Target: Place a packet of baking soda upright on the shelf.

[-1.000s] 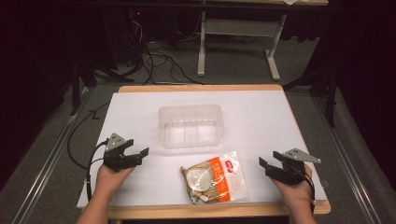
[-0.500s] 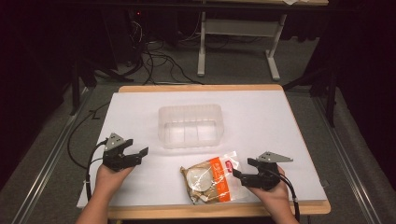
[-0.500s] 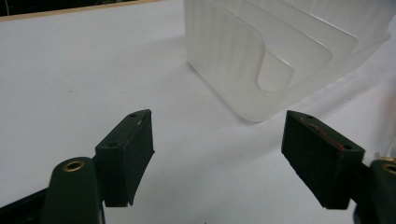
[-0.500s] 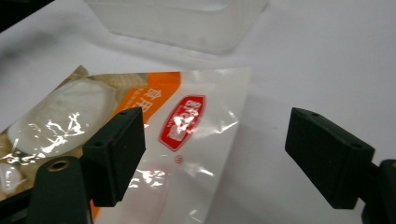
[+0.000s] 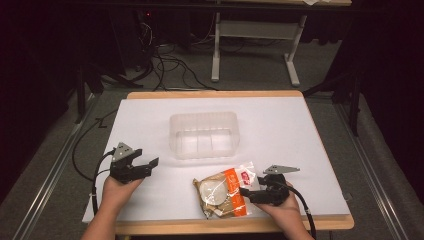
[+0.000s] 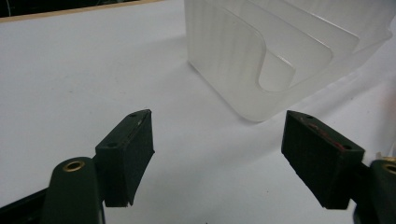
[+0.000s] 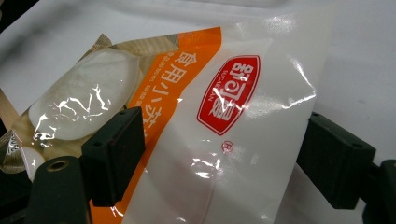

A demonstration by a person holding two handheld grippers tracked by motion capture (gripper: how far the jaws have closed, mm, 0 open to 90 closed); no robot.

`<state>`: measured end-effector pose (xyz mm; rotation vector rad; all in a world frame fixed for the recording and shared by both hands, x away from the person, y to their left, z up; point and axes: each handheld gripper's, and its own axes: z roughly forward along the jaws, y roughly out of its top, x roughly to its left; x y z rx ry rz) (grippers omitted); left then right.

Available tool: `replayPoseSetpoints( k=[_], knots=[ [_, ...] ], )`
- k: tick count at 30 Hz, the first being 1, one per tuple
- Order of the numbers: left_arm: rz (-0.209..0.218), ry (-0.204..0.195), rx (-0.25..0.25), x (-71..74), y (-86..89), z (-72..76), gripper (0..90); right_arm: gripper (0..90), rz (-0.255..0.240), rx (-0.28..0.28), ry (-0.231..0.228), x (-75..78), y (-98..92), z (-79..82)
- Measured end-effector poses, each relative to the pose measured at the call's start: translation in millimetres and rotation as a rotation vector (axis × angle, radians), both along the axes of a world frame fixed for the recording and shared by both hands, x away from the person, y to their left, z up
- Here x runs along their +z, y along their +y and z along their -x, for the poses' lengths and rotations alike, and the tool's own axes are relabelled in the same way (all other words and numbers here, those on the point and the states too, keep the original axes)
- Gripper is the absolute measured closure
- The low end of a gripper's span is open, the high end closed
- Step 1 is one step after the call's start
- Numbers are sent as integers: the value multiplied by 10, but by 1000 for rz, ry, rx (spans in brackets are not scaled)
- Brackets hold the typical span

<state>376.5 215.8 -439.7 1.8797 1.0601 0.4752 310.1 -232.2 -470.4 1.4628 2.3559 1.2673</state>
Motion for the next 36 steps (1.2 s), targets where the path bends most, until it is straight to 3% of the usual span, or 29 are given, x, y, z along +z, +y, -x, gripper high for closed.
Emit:
replayPoseSetpoints(
  k=[3, 7, 18, 22, 28, 32, 36],
  knots=[
    [-9, -1, -4, 0, -5, -1, 256, 281, -18, -8, 10, -12, -59, -14],
    [-10, -2, -4, -3, -9, -1, 256, 287, -21, -13, 31, -40, -72, -26],
    [-15, -2, -7, -1, -13, 2, 257, 322, -17, -5, 32, -53, -84, -34],
    [-8, -6, -3, 3, -7, 3, 258, 451, -58, -6, 18, -36, -153, -31],
    [-1, -13, 0, 14, 3, 8, 257, 726, -127, 3, -12, 27, -240, 4],
    [4, -20, 4, 18, 6, 12, 256, 879, -105, 24, -58, 77, -195, 40],
    [5, -24, 2, 19, 5, 13, 256, 900, -88, 38, -117, 166, -152, 82]
  ],
)
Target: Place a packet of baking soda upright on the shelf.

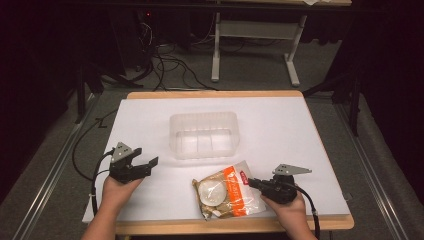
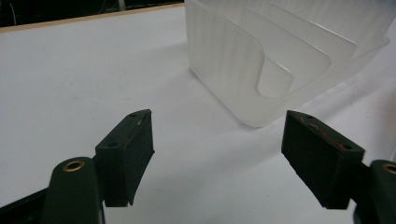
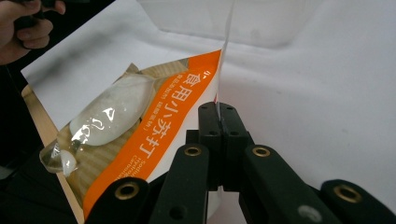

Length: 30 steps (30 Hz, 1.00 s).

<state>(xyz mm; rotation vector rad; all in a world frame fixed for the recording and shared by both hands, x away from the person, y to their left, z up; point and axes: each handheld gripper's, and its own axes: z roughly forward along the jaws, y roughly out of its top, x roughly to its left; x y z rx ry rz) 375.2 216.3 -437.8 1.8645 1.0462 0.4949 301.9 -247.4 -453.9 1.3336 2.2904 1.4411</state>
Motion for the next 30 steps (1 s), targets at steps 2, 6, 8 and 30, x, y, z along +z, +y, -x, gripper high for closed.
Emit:
replayPoseSetpoints(
  k=[2, 6, 8, 30],
  knots=[
    [-5, 1, -3, -3, -5, -2, 255, 900, -16, 6, -24, 50, 8, 16],
    [-7, 0, -5, -4, -11, 0, 256, 900, -38, 2, -99, 215, 48, 51],
    [-7, 0, -4, -4, -9, -1, 256, 900, -47, -6, -133, 287, 49, 60],
    [-11, -4, -3, -6, -2, -2, 255, 900, 19, -168, -392, 951, -403, 26]
  ],
)
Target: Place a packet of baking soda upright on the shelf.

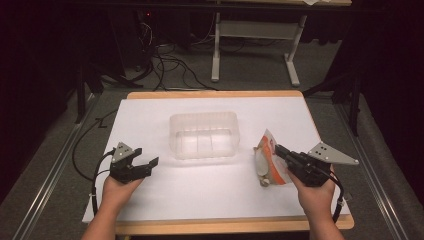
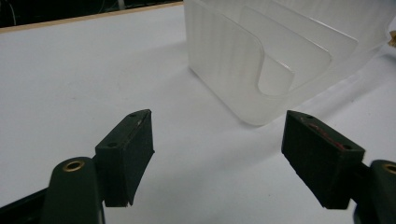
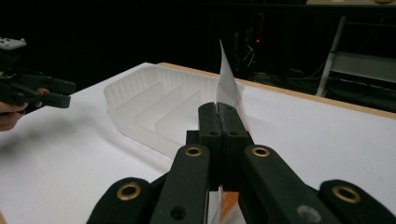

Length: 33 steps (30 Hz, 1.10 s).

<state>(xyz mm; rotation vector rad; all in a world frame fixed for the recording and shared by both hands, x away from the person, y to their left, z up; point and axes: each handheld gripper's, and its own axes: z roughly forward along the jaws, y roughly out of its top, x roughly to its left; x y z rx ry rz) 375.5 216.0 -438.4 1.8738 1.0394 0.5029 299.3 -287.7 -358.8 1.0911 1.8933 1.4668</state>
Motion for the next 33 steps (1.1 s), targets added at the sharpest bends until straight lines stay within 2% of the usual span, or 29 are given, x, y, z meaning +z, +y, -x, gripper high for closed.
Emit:
replayPoseSetpoints(
  k=[9, 13, 15, 20, 29, 33],
  knots=[
    [4, 0, -5, 2, -1, -2, 255, 900, -52, -11, 6, 36, -98, 6],
    [3, 0, -7, 3, -11, 2, 255, 900, -17, -22, 40, -54, -66, -31],
    [4, 1, -6, 3, -9, 2, 255, 900, -35, -31, 42, -78, -64, -47],
    [4, 2, -9, 3, -10, 2, 255, 883, -40, -37, 33, -109, -37, -34],
    [4, 4, -14, 6, -8, -1, 255, 649, -35, -12, 50, -211, 36, -13],
    [3, 3, -16, 11, -4, 2, 255, 578, -21, -9, 62, -276, 86, 18]
  ],
)
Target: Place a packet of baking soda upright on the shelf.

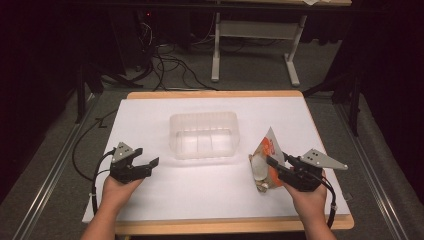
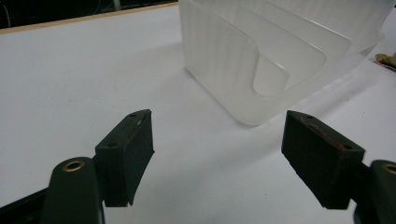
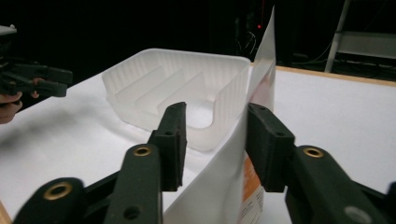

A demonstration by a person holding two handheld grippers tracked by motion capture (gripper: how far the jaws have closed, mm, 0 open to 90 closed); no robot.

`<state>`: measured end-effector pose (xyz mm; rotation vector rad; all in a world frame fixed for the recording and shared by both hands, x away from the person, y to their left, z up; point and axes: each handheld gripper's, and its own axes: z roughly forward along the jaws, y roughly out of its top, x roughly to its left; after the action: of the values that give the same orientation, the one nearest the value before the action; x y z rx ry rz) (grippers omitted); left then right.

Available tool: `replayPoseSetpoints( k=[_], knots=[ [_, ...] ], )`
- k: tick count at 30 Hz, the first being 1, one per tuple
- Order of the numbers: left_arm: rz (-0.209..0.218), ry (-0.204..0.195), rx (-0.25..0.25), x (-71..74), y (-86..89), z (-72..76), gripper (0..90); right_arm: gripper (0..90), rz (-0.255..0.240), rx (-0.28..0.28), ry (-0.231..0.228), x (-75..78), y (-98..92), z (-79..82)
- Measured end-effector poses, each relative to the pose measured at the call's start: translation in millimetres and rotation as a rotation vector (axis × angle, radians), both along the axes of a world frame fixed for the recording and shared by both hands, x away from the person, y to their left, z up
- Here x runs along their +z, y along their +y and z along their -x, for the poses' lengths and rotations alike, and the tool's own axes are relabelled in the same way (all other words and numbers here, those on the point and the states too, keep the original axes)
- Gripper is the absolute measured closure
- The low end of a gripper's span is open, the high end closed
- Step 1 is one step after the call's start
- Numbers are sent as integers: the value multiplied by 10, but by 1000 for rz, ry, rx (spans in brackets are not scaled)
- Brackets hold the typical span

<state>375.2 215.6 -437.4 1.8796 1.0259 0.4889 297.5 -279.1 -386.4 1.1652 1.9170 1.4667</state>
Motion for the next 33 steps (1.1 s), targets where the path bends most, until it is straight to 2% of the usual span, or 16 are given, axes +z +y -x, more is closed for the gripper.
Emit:
replayPoseSetpoints(
  k=[6, 11, 15, 19, 21, 27, 33],
  knots=[
    [4, -1, 1, 6, 6, 2, 254, 500, 21, -10, -2, -72, 77, 125],
    [5, -5, 1, 17, 6, 19, 254, 509, 41, -41, -5, -138, 90, 227],
    [8, -6, -2, 20, 4, 27, 254, 521, 38, -75, 22, -215, 28, 314],
    [7, -4, -5, 15, -6, 14, 254, 597, 28, -105, 26, -231, -46, 371],
    [7, -7, -7, 17, -14, 15, 254, 696, 26, -107, 20, -234, -75, 371],
    [5, -4, -7, 12, -17, 10, 254, 879, 9, -128, 0, -236, -138, 366],
    [6, -6, -5, 12, -15, 10, 255, 900, 28, -124, -6, -211, -121, 355]
  ],
)
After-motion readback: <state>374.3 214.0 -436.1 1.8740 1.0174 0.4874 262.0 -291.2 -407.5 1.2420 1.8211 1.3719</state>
